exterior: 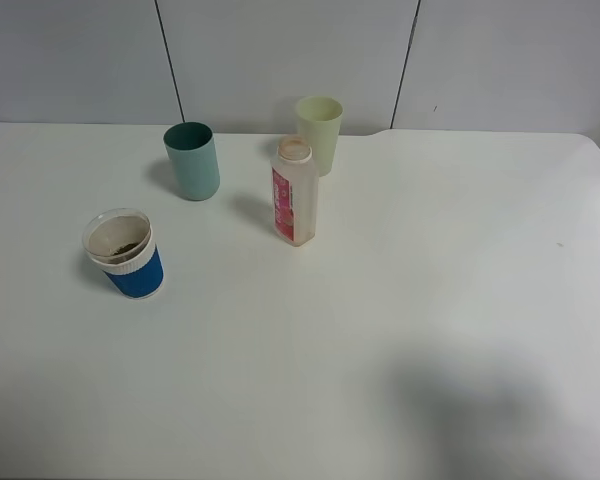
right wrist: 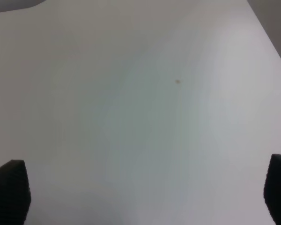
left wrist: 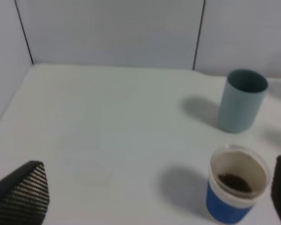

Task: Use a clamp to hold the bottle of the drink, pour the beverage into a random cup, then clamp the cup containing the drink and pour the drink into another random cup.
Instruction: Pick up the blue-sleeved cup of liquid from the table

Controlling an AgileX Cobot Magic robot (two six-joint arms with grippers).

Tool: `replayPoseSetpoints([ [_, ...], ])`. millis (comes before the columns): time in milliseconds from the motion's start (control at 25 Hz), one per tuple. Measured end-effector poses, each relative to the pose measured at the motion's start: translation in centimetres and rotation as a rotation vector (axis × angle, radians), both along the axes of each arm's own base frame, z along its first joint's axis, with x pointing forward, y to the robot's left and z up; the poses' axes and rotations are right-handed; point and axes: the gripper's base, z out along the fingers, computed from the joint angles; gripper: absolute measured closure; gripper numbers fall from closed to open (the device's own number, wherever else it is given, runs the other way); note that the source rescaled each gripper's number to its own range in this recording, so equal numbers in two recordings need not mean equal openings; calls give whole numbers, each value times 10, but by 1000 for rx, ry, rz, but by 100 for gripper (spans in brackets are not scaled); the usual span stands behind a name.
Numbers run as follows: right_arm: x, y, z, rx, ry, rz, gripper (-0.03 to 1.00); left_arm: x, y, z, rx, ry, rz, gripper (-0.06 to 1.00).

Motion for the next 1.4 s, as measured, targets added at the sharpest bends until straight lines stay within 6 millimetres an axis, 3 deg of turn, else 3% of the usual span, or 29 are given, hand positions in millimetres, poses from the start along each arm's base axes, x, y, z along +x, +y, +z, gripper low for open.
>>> replayPoseSetpoints([
  [520,0,0,0,0,0,0,-3,65,-2,12,145,3,-86,7],
  [680,0,0,0,0,0,0,-3,91,-1,-16,138,41,-89,7],
  [880,0,0,0,0,0,0,-3,102,1,-48,136,80,-71,7],
  [1400,0,0,0,0,0,0,-3,112,4,-86,72,114,-23,7],
])
